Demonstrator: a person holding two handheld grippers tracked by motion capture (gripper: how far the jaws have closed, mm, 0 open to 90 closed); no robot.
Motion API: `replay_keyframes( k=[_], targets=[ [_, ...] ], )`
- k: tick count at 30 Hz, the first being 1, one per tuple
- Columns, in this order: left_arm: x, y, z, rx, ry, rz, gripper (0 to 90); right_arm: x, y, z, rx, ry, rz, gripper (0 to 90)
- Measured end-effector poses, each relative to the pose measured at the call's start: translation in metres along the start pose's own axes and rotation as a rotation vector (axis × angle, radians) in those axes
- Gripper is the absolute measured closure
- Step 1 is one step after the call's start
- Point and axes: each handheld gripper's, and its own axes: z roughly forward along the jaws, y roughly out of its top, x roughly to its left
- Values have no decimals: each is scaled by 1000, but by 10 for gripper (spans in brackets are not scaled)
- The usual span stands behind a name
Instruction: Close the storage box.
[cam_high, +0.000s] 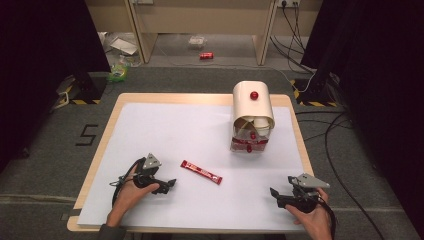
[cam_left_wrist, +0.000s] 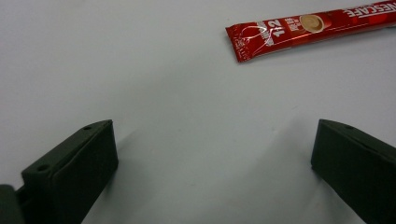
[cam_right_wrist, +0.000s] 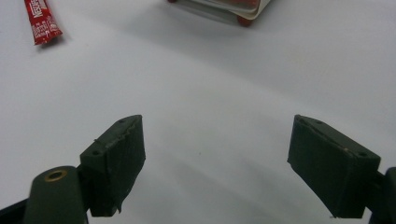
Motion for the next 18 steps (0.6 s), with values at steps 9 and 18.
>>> replay_keyframes(
  k=[9,18],
  targets=[
    [0,0,0,0,0,0,0,1,-4,-1,26,8,-9,191],
    [0,0,0,0,0,1,0,3,-8,-2,56,11,-18,189]
  ],
)
